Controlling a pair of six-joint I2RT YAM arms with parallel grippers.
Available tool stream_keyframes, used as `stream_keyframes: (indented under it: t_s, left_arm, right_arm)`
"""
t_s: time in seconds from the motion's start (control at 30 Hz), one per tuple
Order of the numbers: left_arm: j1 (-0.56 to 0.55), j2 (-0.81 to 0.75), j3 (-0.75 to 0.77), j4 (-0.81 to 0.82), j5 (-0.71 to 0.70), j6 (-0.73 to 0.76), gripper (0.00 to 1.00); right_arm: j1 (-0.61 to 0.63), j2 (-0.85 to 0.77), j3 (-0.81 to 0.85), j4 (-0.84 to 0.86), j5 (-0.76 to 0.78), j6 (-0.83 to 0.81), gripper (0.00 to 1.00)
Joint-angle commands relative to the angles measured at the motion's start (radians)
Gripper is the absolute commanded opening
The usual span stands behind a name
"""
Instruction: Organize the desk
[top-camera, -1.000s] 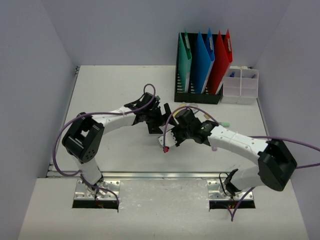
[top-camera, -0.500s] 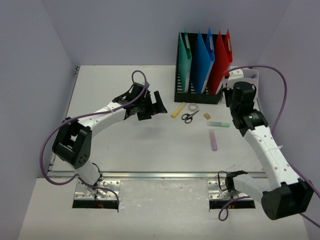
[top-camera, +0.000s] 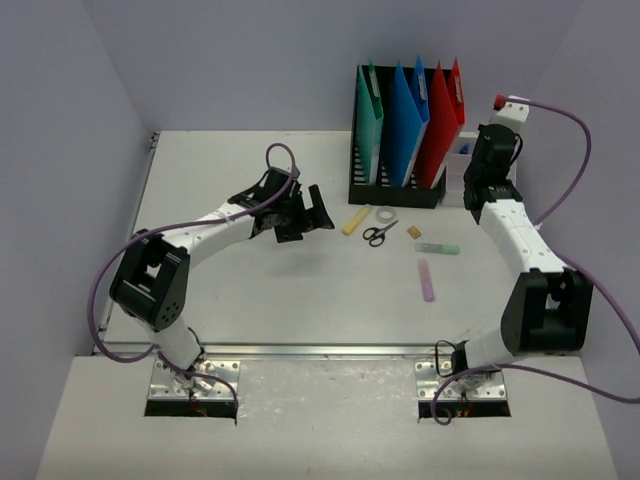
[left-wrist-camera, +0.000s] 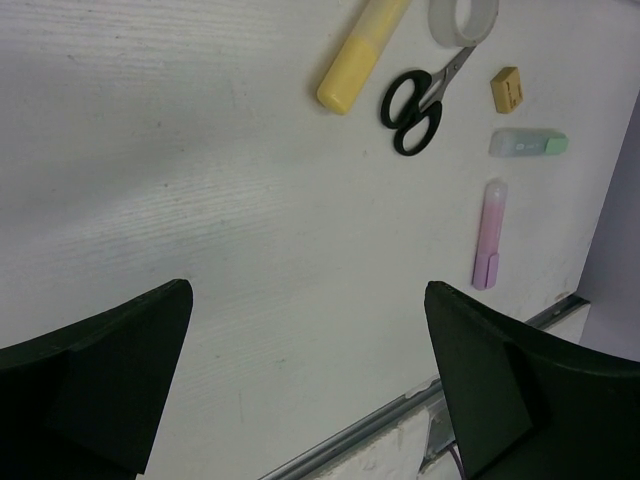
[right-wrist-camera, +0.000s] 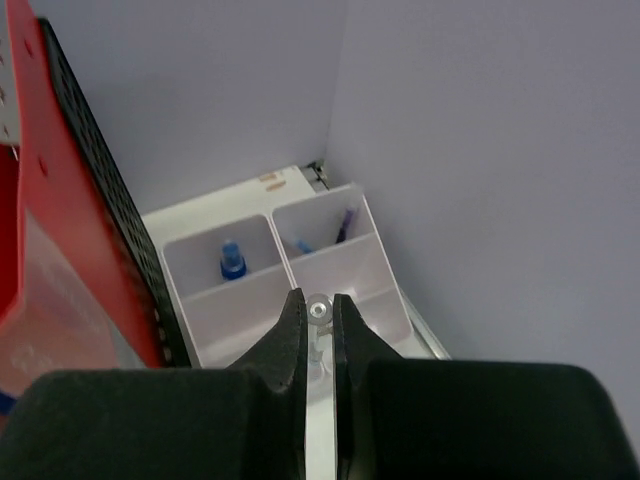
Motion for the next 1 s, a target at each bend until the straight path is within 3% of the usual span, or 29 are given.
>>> stream_keyframes:
  t_s: [0.0,0.2,0.43,0.97]
  left_arm:
    - [0.022,0.035,0.045,0.042,0.032,0.011,1.00]
    - [0.029,0.075,0.070,0.045,0.050,0.010,1.00]
    - [0.032,0.112,0.094,0.053,0.070,0.005,1.00]
    - [0.050,0.148,0.093,0.054,0.079,0.018,1.00]
  right_arm:
    - [-0.038,0.092,0.135,0.277,0.074,0.027,0.00]
    - [-0.034,0.205,0.203,0.365,0.102,-0.070,0.00]
    - [-0.037,0.287,0.161,0.580,0.102,-0.235,0.00]
    - [-0.057,0.389,0.213,0.376,0.097,-0.016,0.00]
